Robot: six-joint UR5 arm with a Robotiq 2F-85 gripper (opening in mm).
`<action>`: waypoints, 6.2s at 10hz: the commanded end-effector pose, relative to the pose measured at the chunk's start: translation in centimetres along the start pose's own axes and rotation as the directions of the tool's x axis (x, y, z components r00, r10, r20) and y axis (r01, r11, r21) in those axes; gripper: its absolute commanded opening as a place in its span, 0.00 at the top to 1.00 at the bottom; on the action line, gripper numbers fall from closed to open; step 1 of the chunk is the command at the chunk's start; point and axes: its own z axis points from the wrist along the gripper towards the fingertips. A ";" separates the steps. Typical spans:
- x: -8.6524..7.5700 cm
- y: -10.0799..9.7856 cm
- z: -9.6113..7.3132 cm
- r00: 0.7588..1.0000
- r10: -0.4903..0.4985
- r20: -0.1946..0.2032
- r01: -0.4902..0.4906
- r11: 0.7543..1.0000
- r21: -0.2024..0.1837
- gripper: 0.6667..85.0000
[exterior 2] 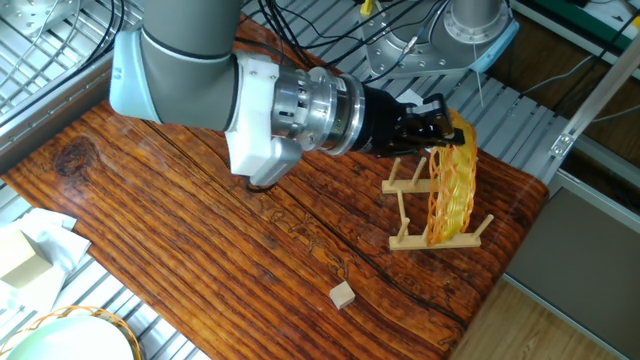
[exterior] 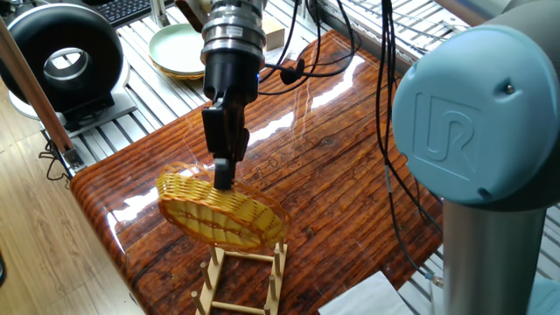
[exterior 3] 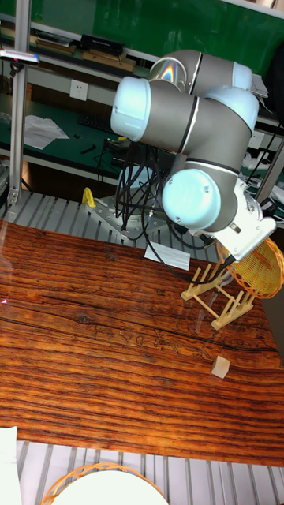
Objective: Put the dish on the dish rack
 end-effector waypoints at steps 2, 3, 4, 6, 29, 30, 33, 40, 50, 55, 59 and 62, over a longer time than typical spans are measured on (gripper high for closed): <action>0.2 -0.8 0.6 1.000 -0.027 -0.016 0.027 0.999 0.029 1.00; 0.2 -1.1 0.7 0.999 -0.029 -0.020 0.030 0.999 0.038 1.00; 0.4 -1.4 0.7 0.999 -0.030 -0.024 0.031 0.998 0.049 1.00; 0.3 -1.5 0.9 0.999 -0.036 -0.026 0.037 0.998 0.053 1.00; 1.2 -3.9 1.4 0.988 -0.134 -0.080 0.143 0.982 0.126 1.00; 1.3 -4.0 1.4 0.988 -0.133 -0.081 0.143 0.982 0.125 1.00; 1.5 -4.1 1.2 0.986 -0.143 -0.084 0.152 0.982 0.110 1.00; 2.0 -5.5 0.9 0.986 -0.142 -0.092 0.152 0.982 0.113 1.00; 2.2 -7.3 0.9 0.985 -0.147 -0.092 0.157 0.982 0.103 1.00; 2.0 -7.7 0.6 0.986 -0.143 -0.088 0.150 0.985 0.084 1.00; 2.5 -8.6 0.1 0.985 -0.151 -0.085 0.157 0.985 0.069 1.00; 2.3 -9.0 0.0 0.985 -0.151 -0.083 0.157 0.986 0.063 1.00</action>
